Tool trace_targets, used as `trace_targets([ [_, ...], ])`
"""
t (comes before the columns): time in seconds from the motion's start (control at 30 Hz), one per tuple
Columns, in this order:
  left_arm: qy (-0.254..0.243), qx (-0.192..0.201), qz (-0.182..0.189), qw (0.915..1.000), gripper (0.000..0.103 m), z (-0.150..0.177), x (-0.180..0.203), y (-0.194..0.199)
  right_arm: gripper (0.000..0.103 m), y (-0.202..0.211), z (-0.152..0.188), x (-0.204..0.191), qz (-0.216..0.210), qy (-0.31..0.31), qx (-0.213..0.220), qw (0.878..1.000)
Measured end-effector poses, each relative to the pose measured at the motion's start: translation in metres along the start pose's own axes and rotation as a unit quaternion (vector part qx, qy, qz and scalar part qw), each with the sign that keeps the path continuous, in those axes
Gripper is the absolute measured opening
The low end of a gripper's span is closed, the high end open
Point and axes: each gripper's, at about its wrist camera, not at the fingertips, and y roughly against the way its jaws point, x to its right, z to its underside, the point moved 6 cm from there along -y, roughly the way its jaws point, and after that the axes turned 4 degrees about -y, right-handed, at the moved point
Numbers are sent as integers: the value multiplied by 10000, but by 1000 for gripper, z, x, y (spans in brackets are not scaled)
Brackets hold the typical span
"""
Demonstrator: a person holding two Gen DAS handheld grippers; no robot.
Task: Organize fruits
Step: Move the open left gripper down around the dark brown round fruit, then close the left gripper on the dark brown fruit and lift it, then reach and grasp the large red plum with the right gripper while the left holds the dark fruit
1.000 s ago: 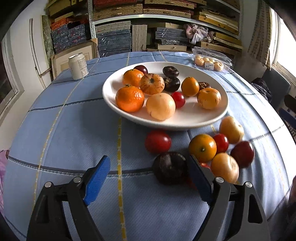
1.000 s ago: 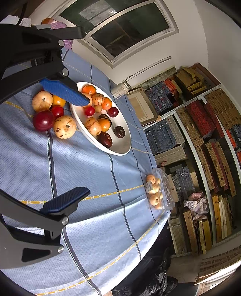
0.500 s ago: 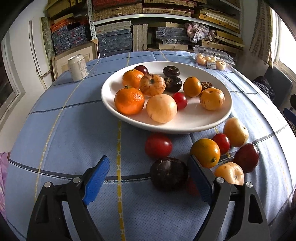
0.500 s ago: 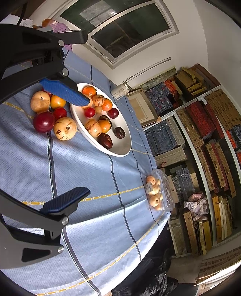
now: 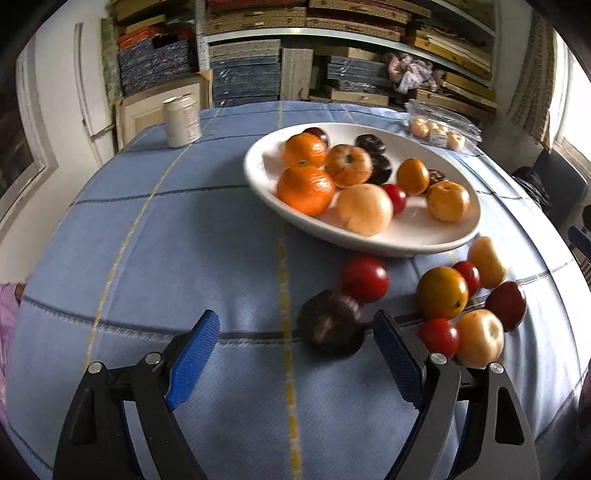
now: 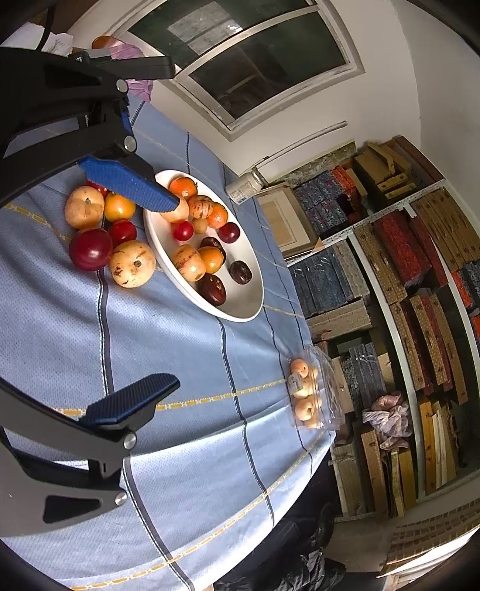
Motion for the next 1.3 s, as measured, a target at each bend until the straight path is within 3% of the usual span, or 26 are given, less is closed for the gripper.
trace_targets([
  [0.13,-76,-30,70,9999,85,-3,9,-8,87,0,1,1,13,-7,-14,10000],
  [0.2,-84,-64,93,9999,76,-2,9,-11,87,0,1,1,11,1,-12,10000],
  [0.27,-75,-126,121,9998,58,0,8,-14,87,0,1,1,-2,1,-15,10000],
  [0.63,-87,-158,321,9993,49,-1,13,-19,87,-3,5,-2,-10,100,-84,9999],
  [0.77,-138,-136,354,9992,41,0,15,-18,87,-8,11,-10,-8,303,-194,9994],
  [1.07,458,209,-277,9983,41,15,-34,21,56,-6,54,-44,-35,1199,-669,9905],
  [1.17,707,195,-170,9972,41,14,-43,22,49,-14,67,-52,129,1529,-865,9844],
  [1.3,573,165,-131,9981,41,14,-36,22,43,-25,71,-51,224,1525,-1045,9825],
])
